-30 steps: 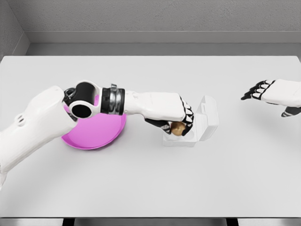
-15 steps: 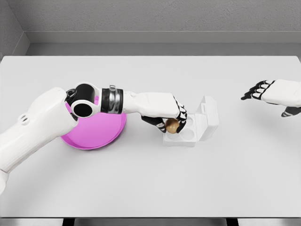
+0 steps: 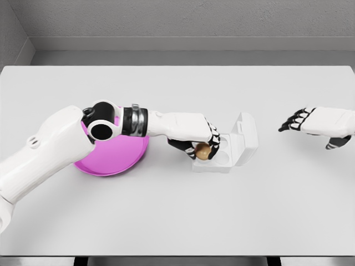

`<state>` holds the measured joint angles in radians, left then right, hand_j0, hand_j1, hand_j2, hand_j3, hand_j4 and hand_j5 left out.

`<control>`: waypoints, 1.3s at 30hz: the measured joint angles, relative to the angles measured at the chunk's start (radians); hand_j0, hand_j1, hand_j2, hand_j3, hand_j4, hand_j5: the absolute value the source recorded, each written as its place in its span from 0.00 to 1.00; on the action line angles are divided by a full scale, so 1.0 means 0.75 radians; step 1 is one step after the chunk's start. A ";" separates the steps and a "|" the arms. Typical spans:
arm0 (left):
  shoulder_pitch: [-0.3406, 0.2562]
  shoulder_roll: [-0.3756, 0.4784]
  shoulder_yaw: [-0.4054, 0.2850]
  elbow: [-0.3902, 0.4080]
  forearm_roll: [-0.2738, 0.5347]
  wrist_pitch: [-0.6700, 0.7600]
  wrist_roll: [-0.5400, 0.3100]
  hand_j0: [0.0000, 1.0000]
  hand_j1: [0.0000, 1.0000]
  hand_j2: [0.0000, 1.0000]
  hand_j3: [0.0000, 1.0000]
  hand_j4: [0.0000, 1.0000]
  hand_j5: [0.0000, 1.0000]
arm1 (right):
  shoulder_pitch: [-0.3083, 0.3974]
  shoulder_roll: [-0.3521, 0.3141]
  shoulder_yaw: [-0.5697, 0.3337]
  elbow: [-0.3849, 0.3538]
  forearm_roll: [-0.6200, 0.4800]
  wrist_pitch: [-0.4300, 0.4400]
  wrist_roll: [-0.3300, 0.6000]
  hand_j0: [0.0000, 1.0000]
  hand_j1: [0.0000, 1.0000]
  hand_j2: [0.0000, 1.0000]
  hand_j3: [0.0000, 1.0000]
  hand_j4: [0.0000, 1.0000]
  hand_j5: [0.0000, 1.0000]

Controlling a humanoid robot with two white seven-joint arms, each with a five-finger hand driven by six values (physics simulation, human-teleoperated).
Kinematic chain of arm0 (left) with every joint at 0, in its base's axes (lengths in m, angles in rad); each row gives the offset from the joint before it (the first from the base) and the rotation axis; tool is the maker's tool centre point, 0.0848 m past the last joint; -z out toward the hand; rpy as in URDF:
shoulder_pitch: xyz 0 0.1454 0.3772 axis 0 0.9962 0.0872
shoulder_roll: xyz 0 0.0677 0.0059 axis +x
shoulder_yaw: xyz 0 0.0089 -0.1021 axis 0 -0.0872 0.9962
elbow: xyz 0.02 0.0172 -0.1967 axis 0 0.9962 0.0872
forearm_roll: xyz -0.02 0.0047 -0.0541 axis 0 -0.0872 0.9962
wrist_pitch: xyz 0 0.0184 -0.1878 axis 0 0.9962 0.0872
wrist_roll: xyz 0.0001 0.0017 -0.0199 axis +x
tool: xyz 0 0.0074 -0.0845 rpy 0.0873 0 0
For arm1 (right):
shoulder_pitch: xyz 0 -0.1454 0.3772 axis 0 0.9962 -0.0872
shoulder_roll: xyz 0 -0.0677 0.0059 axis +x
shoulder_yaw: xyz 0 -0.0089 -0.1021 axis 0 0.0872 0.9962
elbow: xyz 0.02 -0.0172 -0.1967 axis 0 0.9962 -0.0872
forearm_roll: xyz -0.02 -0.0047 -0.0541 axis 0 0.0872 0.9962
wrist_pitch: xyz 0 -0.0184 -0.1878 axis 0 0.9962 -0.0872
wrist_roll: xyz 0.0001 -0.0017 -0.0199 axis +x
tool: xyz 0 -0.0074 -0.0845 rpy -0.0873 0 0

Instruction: Pack egg into the box and close the box lid

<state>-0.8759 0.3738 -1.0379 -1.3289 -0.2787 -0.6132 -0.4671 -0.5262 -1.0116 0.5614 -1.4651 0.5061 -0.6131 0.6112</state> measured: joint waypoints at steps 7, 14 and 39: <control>0.000 -0.011 -0.012 0.022 0.000 0.000 0.000 0.38 0.38 0.38 0.38 0.38 0.38 | -0.008 0.006 0.046 0.000 0.006 0.000 0.000 1.00 1.00 1.00 1.00 1.00 1.00; 0.002 -0.022 -0.025 0.064 -0.001 0.000 0.000 0.41 0.41 0.41 0.41 0.41 0.41 | -0.031 0.022 0.044 -0.006 0.008 0.000 0.000 1.00 1.00 1.00 1.00 1.00 1.00; -0.098 0.159 -0.025 -0.099 0.116 0.001 0.001 1.00 1.00 1.00 1.00 1.00 1.00 | -0.043 0.026 0.047 -0.018 0.005 0.000 0.000 1.00 1.00 1.00 1.00 1.00 1.00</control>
<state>-0.9495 0.4929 -1.0569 -1.4035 -0.1918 -0.6127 -0.4667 -0.5584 -0.9921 0.5968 -1.4783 0.5100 -0.6131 0.6112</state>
